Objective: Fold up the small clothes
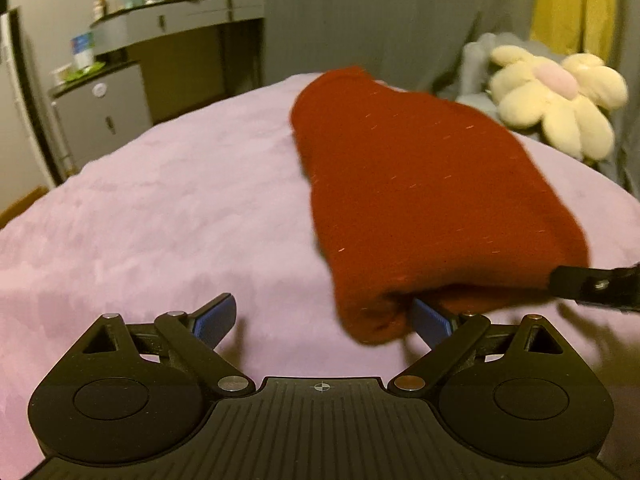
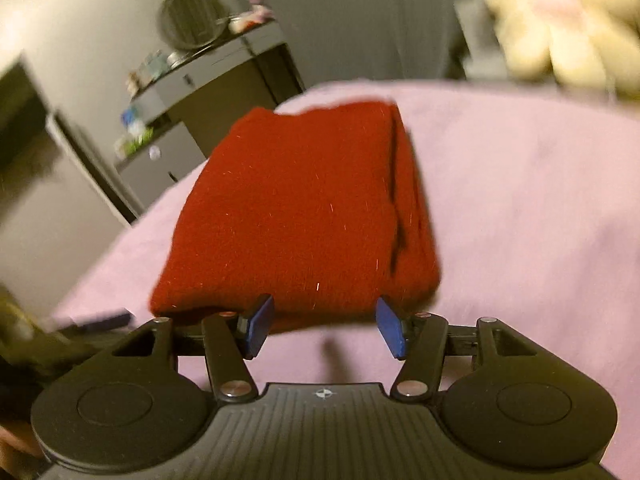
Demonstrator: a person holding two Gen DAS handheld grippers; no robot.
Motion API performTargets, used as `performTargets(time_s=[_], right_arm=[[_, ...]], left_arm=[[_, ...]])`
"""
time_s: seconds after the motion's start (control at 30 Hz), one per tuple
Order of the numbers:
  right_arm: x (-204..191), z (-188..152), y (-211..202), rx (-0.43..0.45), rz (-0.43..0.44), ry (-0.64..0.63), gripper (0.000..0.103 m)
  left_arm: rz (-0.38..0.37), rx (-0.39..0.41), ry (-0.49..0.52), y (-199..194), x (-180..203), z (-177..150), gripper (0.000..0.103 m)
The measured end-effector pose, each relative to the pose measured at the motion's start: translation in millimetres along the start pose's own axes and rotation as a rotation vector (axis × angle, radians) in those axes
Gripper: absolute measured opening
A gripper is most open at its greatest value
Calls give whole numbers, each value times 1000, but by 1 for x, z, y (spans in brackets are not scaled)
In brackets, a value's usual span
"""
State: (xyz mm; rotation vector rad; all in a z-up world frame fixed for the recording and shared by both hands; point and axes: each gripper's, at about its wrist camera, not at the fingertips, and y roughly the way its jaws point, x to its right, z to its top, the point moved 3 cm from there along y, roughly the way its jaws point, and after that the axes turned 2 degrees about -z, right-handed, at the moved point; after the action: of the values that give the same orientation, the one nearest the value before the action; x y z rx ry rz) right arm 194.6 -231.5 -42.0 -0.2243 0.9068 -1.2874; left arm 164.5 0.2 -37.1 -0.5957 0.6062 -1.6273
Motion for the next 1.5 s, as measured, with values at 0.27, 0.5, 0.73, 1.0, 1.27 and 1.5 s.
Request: performTargets(time_s=[0.27, 0.5, 0.73, 1.0, 1.27, 1.5], right_arm=[[43, -2, 22, 16, 160, 466, 45], [54, -8, 43, 29, 232, 615, 22], [58, -5, 35, 111, 114, 442, 13], [15, 6, 29, 96, -192, -19, 49], [-2, 16, -16, 258, -315, -200, 44], [-38, -10, 35, 133, -325, -423, 21]], left_arm=[[-41, 16, -143, 12, -14, -5, 98], [-57, 33, -148, 13, -18, -8, 98], [-75, 6, -121, 18, -22, -6, 99], [-76, -25, -40, 4, -27, -5, 98], [-187, 47, -210, -19, -43, 14, 98], [-183, -30, -232, 19, -36, 7, 100]])
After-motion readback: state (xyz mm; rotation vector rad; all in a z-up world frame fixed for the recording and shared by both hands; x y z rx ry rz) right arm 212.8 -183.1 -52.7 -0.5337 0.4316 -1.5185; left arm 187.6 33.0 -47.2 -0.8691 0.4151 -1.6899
